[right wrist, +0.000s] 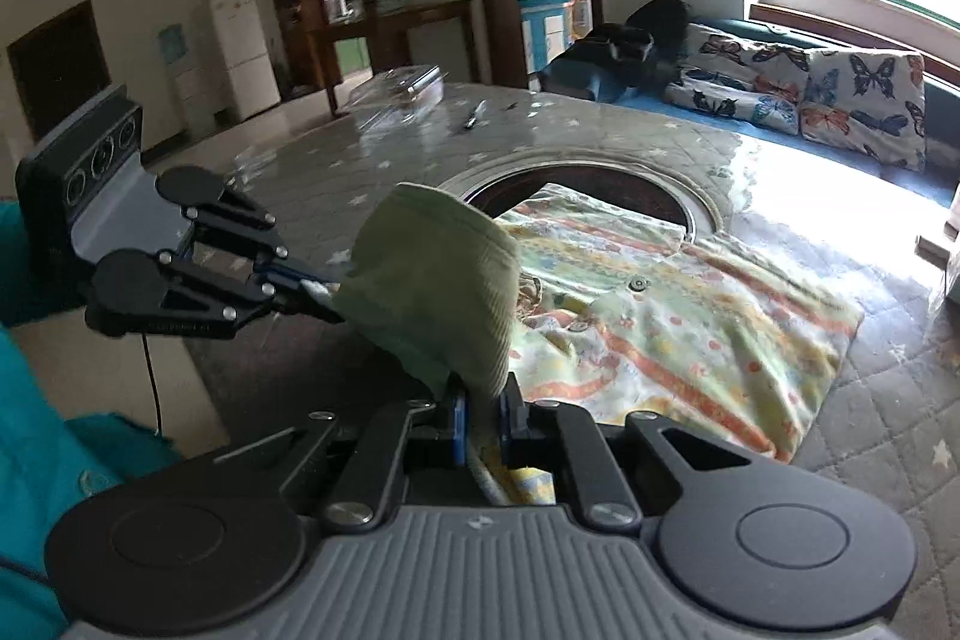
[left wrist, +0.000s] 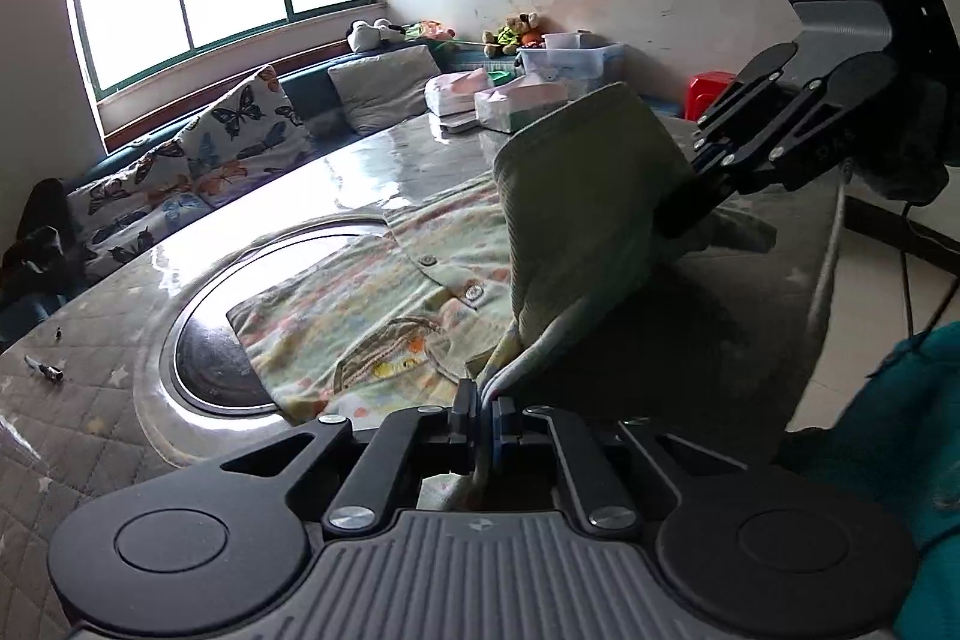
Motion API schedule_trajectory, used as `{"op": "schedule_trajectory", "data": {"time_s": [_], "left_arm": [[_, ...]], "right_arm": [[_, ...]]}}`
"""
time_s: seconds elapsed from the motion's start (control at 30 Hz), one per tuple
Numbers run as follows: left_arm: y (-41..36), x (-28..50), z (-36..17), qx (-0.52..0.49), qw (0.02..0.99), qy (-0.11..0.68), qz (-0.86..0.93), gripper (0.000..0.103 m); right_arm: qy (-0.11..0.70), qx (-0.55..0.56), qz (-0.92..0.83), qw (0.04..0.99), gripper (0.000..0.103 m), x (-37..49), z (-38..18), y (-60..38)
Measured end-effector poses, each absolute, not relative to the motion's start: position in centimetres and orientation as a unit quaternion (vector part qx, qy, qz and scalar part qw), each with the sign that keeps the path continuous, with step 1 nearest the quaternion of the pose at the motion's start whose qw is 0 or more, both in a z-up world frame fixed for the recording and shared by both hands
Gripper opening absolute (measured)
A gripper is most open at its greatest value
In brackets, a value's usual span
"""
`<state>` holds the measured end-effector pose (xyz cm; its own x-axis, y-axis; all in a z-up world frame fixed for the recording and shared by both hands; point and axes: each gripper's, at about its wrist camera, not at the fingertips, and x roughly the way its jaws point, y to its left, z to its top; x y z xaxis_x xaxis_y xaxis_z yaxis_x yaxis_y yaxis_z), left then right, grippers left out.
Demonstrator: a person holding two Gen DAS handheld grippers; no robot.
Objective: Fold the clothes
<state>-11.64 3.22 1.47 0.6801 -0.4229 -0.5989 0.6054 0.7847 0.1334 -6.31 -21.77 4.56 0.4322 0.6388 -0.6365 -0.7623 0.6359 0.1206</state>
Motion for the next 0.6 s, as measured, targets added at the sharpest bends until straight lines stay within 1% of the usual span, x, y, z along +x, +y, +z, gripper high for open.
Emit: {"op": "schedule_trajectory", "data": {"time_s": [0.17,0.3,0.47,0.6], "left_arm": [[2.9,-10.4,2.5,0.157,0.911,0.267,-0.273,0.005],[3.2,-7.3,4.0,0.130,0.923,0.255,-0.256,0.005],[3.1,-1.4,5.0,0.109,0.929,0.263,-0.236,0.005],[3.5,3.9,3.9,0.090,0.923,0.301,-0.221,0.005]], "right_arm": [[0.311,-0.106,0.402,0.855,0.009,-4.7,6.2,-21.4],[0.291,-0.113,0.386,0.868,0.009,-1.8,7.8,-20.8],[0.285,-0.128,0.363,0.878,0.009,3.6,8.6,-19.6],[0.298,-0.137,0.343,0.880,0.009,8.2,8.1,-18.7]]}}
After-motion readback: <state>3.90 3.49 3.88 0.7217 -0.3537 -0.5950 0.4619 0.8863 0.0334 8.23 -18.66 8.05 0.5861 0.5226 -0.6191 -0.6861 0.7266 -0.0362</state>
